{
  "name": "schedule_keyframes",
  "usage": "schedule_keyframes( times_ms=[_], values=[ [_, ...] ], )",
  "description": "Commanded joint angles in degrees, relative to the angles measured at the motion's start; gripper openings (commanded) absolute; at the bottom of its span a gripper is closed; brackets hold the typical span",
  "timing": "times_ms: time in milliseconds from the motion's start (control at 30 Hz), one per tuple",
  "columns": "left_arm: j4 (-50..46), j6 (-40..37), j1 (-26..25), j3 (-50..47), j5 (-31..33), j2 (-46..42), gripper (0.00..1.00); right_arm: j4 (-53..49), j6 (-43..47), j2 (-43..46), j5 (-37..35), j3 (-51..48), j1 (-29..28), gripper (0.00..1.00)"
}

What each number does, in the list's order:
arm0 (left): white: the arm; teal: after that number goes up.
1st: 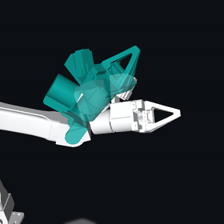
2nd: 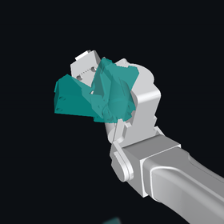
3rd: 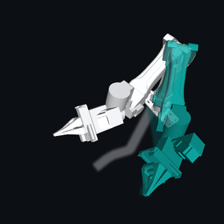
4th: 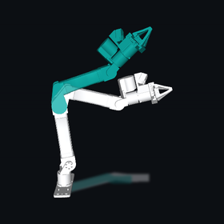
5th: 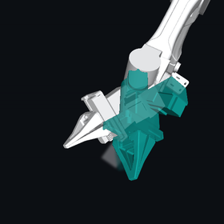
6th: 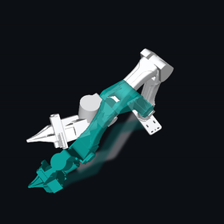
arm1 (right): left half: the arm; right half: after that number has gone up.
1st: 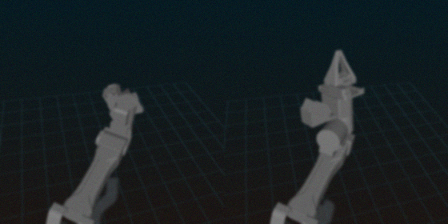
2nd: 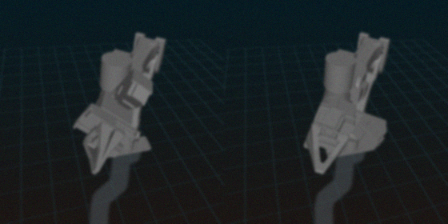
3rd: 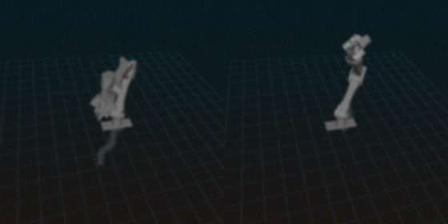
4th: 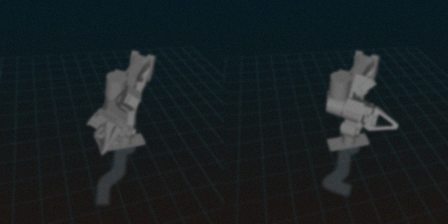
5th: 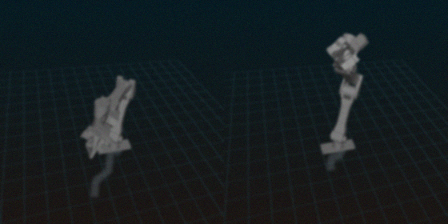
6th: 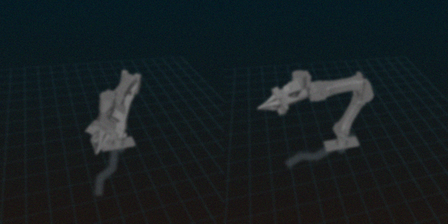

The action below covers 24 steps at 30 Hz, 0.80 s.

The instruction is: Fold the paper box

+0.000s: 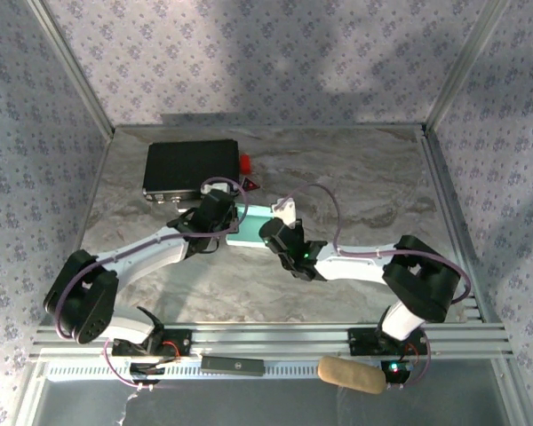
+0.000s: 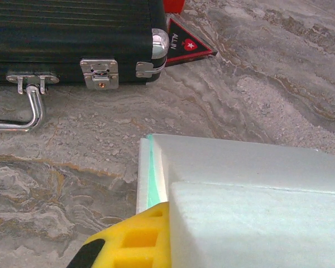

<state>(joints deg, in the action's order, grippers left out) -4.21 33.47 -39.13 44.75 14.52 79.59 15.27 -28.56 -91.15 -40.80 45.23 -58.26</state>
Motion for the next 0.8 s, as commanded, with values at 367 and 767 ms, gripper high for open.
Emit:
schedule_keyframes(
  times_ms=[367,767],
  values=[
    [3.88,1.79,-3.67,-5.29,-3.77,-0.94,0.03,-0.68,-1.85,-1.38,-0.44,-1.99,-4.44,0.13],
    [3.54,3.68,-6.64,-6.79,1.8,-0.1,0.02,-14.76,-11.44,5.61,1.44,-0.64,-7.36,0.55]
  ],
)
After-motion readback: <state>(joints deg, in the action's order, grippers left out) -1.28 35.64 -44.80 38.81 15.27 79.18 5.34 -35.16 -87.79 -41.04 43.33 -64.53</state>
